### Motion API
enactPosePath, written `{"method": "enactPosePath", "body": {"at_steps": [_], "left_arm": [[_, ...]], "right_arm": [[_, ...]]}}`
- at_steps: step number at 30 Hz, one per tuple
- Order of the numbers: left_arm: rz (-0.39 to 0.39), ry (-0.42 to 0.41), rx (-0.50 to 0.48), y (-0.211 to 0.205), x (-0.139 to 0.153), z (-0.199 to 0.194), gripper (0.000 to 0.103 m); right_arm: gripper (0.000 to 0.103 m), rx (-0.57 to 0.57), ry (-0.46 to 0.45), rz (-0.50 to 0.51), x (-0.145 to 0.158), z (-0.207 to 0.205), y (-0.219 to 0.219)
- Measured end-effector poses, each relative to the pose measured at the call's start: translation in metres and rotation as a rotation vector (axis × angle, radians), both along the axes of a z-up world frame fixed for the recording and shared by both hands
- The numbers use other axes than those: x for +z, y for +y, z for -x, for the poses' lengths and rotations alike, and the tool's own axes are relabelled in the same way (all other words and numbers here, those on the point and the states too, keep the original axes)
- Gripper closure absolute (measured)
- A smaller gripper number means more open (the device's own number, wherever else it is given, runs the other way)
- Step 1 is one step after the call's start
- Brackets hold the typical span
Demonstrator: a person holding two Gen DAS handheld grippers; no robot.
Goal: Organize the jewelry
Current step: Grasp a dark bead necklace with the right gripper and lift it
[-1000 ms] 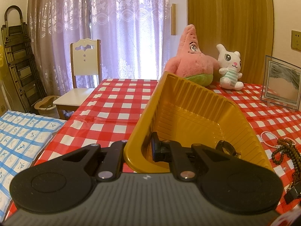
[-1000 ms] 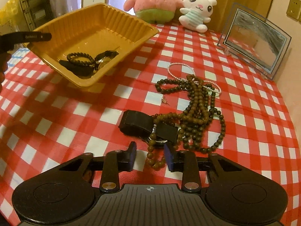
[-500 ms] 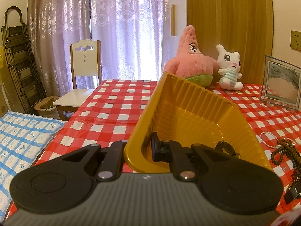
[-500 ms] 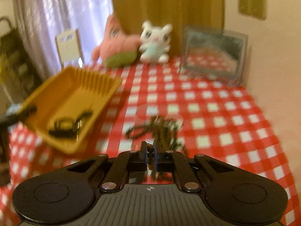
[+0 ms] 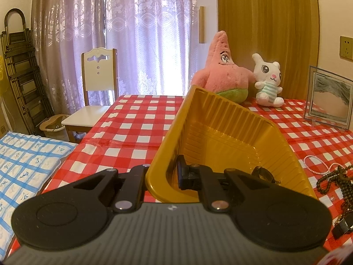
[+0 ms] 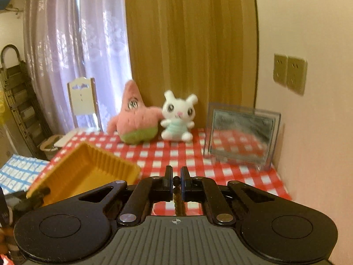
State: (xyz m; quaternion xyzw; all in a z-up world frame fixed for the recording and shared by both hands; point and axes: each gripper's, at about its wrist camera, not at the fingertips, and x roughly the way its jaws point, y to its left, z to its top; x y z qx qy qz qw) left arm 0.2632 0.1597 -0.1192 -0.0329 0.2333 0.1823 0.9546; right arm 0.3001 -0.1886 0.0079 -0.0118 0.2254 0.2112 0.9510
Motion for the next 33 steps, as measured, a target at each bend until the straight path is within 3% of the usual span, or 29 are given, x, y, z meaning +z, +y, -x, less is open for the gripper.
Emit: {"method": "enactPosePath", "body": {"at_steps": [10,20,25,33], "left_arm": [[0.006,-0.006,0.001,0.000,0.002,0.000,0.093],[0.008,-0.008,-0.003,0.000,0.003,-0.001,0.093],[0.011,-0.009,-0.007,0.001,0.003,-0.002,0.093],[0.015,-0.009,-0.011,0.002,0.001,-0.003,0.094]], "right_arm": [[0.097,0.113,-0.036,-0.027,0.038,0.000,0.022],[0.097,0.271,-0.034,-0.159,0.056,-0.007,0.075],[0.097,0.344,-0.014,-0.189,0.045,-0.021,0.119],[0.097,0.419,0.095,-0.213,-0.003,-0.042,0.172]]}}
